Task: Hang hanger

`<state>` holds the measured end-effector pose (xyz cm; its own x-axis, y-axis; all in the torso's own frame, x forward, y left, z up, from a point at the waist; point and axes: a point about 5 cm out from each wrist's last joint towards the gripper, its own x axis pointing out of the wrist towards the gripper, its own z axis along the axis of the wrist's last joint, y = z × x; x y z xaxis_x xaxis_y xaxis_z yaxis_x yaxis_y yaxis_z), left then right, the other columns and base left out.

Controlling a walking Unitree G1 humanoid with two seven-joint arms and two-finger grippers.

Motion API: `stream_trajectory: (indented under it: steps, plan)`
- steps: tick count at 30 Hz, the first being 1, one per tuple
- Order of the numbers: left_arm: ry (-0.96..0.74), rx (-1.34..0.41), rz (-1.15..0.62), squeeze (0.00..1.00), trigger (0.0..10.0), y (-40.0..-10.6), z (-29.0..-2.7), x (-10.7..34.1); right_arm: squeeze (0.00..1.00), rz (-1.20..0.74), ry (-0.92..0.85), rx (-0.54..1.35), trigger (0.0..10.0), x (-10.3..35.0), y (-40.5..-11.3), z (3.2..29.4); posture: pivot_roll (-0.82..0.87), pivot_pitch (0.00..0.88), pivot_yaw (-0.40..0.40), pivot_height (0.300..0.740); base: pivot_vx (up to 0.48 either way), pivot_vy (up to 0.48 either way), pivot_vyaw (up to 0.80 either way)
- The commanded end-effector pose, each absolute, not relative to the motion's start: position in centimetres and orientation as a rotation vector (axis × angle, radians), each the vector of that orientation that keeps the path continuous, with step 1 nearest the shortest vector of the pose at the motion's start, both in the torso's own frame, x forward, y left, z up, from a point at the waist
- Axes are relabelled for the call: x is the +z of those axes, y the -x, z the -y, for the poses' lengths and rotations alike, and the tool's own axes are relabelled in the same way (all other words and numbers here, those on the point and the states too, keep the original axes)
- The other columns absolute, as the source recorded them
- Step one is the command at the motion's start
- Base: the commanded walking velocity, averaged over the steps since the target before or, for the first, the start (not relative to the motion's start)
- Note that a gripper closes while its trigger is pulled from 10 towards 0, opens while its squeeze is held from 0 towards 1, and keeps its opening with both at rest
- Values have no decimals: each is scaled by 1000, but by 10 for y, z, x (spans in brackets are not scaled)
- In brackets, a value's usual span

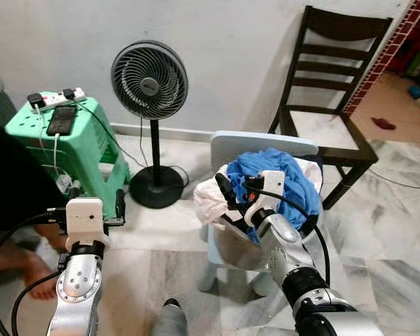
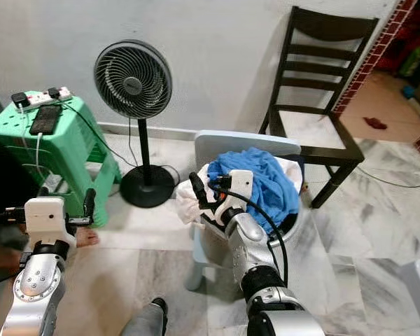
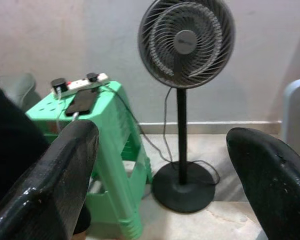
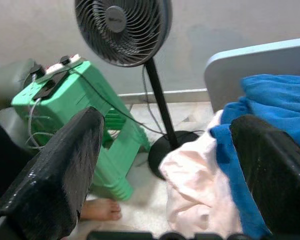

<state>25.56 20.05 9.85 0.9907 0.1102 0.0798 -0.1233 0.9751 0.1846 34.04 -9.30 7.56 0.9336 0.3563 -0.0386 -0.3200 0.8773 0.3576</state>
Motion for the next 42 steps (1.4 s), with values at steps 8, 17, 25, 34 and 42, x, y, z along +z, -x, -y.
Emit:
stream_trajectory:
  steps: [8, 17, 25, 34, 42]
  plan:
    - [-194, 90, 90, 0, 10000, -256, -196, 103, 0, -91, -357, 312, 10000, 73, -338, 102, 442, 149, -136, 740, 0, 0, 0]
    - [-190, 84, 85, 0, 10000, -255, -194, 102, 0, -92, -352, 304, 10000, 73, -338, 105, 438, 161, -139, 740, 0, 0, 0]
    - [-206, 111, 57, 0, 10000, -252, -199, 97, 0, -96, -343, 295, 10000, 72, -336, 105, 430, 185, -146, 740, 0, 0, 0]
    - [-212, 136, 52, 0, 10000, -255, -207, 97, 0, -89, -295, 239, 10000, 71, -335, 116, 412, 224, -166, 740, 0, 0, 0]
    - [-219, 172, 47, 0, 10000, -259, -218, 98, 0, -106, -261, 205, 10000, 65, -329, 126, 383, 270, -193, 740, 0, 0, 0]
